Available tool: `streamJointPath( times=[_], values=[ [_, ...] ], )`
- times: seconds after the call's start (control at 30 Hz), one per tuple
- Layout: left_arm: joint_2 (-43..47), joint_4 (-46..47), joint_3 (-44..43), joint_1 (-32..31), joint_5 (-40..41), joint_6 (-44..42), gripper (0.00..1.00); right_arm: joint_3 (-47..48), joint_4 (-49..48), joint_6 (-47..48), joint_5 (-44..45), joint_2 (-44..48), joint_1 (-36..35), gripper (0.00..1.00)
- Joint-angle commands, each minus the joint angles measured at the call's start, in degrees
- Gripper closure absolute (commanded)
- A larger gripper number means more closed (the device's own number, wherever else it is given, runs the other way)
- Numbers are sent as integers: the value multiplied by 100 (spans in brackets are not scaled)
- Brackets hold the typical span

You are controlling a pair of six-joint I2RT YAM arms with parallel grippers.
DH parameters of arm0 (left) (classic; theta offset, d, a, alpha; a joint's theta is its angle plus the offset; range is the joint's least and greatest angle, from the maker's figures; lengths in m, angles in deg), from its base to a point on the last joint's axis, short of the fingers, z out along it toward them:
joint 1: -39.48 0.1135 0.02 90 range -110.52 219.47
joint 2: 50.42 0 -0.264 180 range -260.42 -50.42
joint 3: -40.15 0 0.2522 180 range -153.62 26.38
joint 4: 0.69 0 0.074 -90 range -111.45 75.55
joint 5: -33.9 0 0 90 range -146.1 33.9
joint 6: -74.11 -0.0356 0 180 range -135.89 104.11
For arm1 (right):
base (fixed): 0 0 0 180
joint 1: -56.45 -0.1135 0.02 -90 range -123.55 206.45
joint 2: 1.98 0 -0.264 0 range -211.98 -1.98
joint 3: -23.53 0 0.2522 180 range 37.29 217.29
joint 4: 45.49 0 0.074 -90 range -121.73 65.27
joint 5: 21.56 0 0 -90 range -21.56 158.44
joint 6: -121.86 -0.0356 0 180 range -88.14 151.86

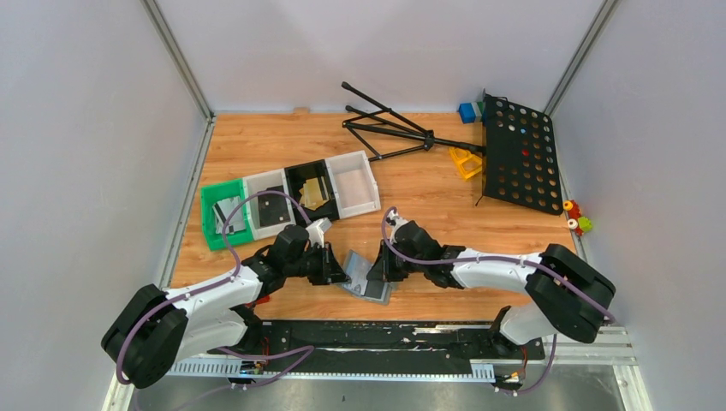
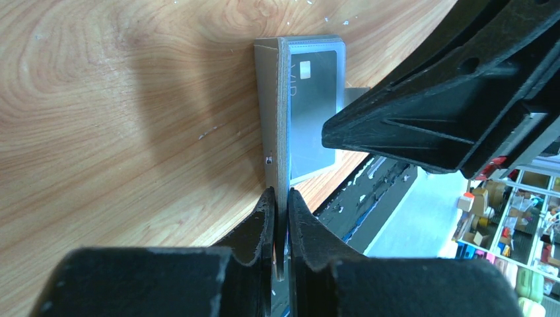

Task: Take the credit cards out of the card holder
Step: Remove the credit card from the card holder.

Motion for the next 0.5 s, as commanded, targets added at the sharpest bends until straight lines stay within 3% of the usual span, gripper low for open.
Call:
streamJointPath(
  times=[0.0,0.17,0.27,0.33,0.47],
  values=[
    [33,178,-21,23,-53,-44,100,172,-387,-10,-46,-230,-29,99],
    [-23,202,-51,23,-90,-65,100,277,-253,66,-25,-422,-29,99],
    [-44,233,-42,23,-134,-84,94,233,-237,66,40,-428,-38,99],
    [-63,284,-29,23,-169,-76,86,225,-237,72,46,-460,-56,99],
    [-77,349,-12,20,-180,-71,60,276,-274,68,32,-597,-138,98]
  ],
)
